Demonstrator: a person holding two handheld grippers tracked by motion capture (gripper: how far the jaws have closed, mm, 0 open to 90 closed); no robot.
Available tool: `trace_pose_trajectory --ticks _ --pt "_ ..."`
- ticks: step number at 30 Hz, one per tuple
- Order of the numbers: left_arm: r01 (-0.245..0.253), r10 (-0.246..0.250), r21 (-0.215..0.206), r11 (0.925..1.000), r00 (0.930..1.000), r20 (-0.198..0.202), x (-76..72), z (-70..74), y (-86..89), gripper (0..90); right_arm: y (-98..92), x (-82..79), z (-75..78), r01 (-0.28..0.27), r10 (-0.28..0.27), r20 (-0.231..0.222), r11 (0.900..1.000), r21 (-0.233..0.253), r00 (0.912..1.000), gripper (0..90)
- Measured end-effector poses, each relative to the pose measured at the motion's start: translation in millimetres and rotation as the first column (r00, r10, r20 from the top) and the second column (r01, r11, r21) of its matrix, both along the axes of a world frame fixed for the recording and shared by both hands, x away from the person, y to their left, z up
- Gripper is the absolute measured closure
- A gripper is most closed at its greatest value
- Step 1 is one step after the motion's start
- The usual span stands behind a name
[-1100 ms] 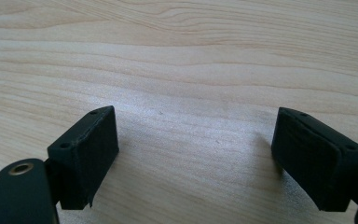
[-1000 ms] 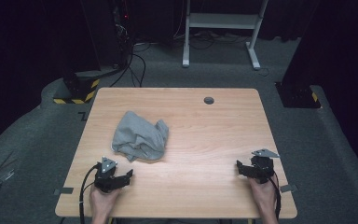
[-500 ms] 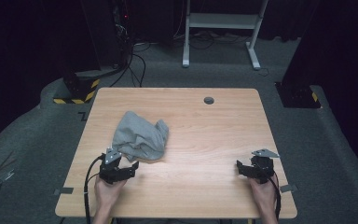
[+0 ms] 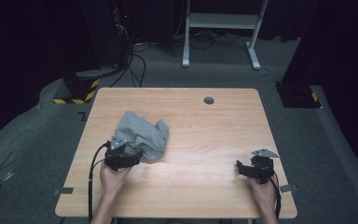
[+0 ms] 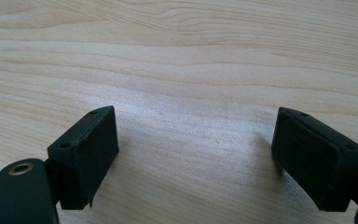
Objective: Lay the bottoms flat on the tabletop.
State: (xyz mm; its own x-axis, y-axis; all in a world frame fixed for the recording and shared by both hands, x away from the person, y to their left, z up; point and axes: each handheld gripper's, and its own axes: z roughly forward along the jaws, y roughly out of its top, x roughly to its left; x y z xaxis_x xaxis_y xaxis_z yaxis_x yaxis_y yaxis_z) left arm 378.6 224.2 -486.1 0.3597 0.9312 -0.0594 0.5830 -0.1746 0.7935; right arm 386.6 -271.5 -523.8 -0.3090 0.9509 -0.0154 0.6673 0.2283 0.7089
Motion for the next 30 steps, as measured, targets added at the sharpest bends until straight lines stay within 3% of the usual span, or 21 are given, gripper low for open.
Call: trace_pose_trajectory --ticks 2,8,14,17,20,23,24,27,30 --pt "-0.005 0.005 -0.003 1.0000 0.9999 0.008 4.6 -0.9 -1.8 20.3 -0.1 0.1 0.0 -0.002 0.002 0.001 1.000 -0.001 1.0000 14.5" --pt "-0.025 0.025 0.025 0.9994 0.9995 -0.020 19.0 -4.8 -8.3 20.2 0.0 0.0 0.0 0.000 0.000 0.000 1.000 0.000 1.0000 14.5" --pt "-0.033 0.034 0.019 0.9993 0.9988 -0.035 27.0 -10.6 -13.3 22.3 -0.1 0.1 0.0 -0.002 0.002 0.001 1.000 -0.001 1.0000 14.5" --pt "-0.041 0.043 0.041 0.9983 0.9983 -0.041 30.0 -14.5 -15.2 25.7 -0.2 0.1 0.0 -0.002 0.002 0.001 1.000 -0.001 1.0000 14.5" --pt "-0.059 0.062 0.077 0.9953 0.9973 -0.039 30.4 -15.6 -15.1 42.5 -0.1 0.1 0.0 -0.002 0.002 0.001 1.000 -0.001 1.0000 14.5" --pt "-0.058 0.061 0.077 0.9954 0.9973 -0.041 30.8 -15.7 -13.2 54.6 -0.2 0.1 0.0 -0.002 0.002 0.001 1.000 -0.001 1.0000 14.5" --pt "-0.058 0.061 0.069 0.9960 0.9970 -0.047 31.0 -15.4 -12.2 54.6 -0.1 0.1 0.0 -0.002 0.002 0.001 1.000 -0.001 1.0000 14.5" --pt "-0.050 0.053 0.062 0.9968 0.9972 -0.053 30.7 -14.9 -11.4 70.7 -0.2 0.1 0.0 -0.001 0.001 0.001 1.000 -0.001 1.0000 14.6" --pt "-0.040 0.043 0.068 0.9969 0.9982 -0.042 28.8 -14.4 -14.0 77.0 -0.2 0.1 0.0 -0.001 0.001 0.002 1.000 -0.001 1.0000 14.5"
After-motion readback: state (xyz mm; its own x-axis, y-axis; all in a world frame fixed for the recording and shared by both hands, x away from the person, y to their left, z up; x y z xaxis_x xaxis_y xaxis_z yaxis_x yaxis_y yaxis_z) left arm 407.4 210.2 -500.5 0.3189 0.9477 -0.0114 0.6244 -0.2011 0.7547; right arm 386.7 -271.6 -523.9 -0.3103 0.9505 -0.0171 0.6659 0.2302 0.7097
